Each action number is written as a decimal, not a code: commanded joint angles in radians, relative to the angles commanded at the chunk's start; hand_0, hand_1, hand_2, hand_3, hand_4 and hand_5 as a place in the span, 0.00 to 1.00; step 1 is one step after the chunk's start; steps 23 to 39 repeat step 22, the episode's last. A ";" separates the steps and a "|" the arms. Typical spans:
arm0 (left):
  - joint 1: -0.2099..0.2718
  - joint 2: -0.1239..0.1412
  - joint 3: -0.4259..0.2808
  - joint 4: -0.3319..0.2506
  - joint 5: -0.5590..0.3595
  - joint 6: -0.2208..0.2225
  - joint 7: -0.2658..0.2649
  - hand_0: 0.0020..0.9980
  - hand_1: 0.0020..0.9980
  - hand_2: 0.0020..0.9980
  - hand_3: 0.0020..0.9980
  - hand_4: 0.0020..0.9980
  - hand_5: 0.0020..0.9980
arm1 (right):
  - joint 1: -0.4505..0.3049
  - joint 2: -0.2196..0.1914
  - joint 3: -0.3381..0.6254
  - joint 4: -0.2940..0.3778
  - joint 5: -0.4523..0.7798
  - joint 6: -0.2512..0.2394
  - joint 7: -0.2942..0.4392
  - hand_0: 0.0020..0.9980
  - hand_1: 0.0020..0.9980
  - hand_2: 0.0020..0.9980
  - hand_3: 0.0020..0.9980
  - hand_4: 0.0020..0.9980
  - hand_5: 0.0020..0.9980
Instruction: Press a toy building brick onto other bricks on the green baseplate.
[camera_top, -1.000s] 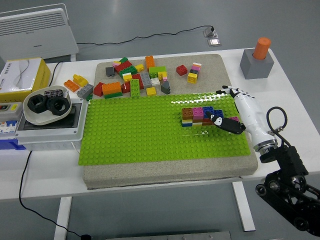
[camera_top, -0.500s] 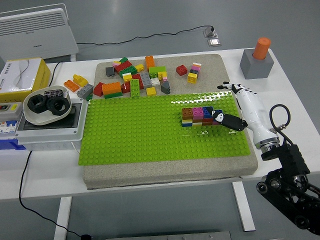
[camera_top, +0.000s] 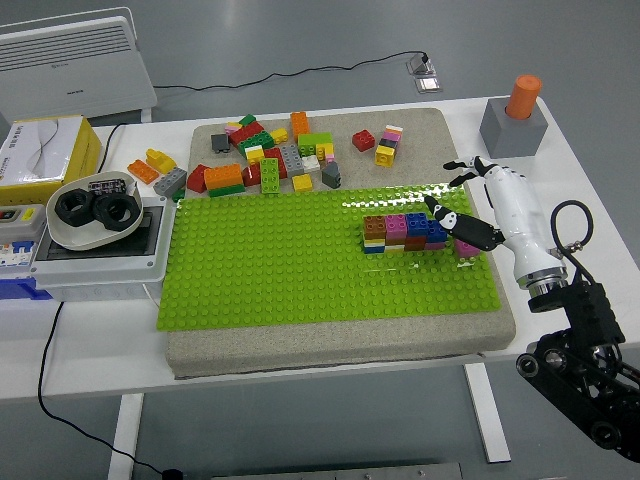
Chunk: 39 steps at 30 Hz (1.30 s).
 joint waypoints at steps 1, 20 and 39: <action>0.000 0.000 0.000 0.000 0.000 -0.001 0.001 0.69 0.33 0.48 0.71 0.78 1.00 | 0.000 0.000 0.000 -0.001 0.001 -0.002 0.000 0.67 0.58 0.45 0.49 0.82 0.41; 0.011 -0.007 0.027 0.000 -0.023 -0.021 0.005 0.68 0.33 0.48 0.71 0.78 1.00 | -0.012 -0.003 -0.008 -0.014 0.007 -0.002 -0.023 0.67 0.61 0.52 0.34 0.80 0.38; 0.013 -0.013 0.036 0.000 -0.029 -0.020 0.004 0.68 0.33 0.48 0.71 0.78 1.00 | -0.014 -0.005 -0.007 -0.013 0.010 -0.003 -0.020 0.67 0.61 0.52 0.34 0.80 0.38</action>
